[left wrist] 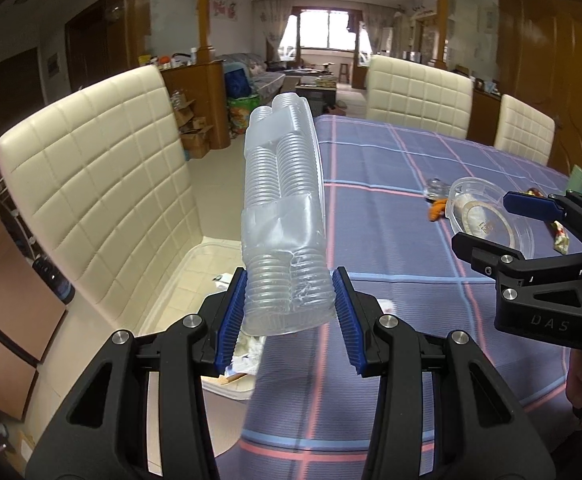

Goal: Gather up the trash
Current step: 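Carry the cup stack and round lid over the clear bin, then open the left gripper to drop the cups while the right drops the lid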

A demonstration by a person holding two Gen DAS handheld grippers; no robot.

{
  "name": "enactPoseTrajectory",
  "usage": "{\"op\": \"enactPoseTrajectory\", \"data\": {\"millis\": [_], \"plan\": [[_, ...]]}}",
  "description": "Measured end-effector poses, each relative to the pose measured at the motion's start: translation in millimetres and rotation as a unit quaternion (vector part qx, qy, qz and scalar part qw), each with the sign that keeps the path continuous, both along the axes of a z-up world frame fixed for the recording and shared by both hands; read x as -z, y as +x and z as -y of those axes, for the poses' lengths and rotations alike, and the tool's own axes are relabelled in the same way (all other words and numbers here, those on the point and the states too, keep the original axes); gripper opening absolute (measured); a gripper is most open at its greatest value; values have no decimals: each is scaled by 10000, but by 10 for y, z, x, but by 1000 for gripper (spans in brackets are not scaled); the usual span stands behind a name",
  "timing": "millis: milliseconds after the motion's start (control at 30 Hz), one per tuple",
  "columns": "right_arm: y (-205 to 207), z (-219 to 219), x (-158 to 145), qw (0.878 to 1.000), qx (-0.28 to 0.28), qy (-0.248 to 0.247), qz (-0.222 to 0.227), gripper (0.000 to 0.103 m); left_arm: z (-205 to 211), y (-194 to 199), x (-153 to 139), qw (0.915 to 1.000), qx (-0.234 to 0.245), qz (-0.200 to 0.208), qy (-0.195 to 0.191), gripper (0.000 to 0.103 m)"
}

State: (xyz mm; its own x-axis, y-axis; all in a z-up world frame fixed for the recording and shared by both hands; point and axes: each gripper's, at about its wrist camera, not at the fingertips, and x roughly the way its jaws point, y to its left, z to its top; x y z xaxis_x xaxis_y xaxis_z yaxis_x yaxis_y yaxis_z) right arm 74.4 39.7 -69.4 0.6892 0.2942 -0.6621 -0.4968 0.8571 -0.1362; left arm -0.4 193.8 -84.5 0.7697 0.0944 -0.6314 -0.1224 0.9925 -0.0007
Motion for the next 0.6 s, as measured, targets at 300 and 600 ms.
{"op": "enactPoseTrajectory", "data": {"millis": [300, 600], "plan": [[129, -413, 98, 9995, -304, -78, -91, 77, -335, 17, 136, 9992, -367, -124, -66, 45], [285, -703, 207, 9985, -499, -143, -198, 77, -667, 138, 341, 9969, -678, -348, -198, 46]]}}
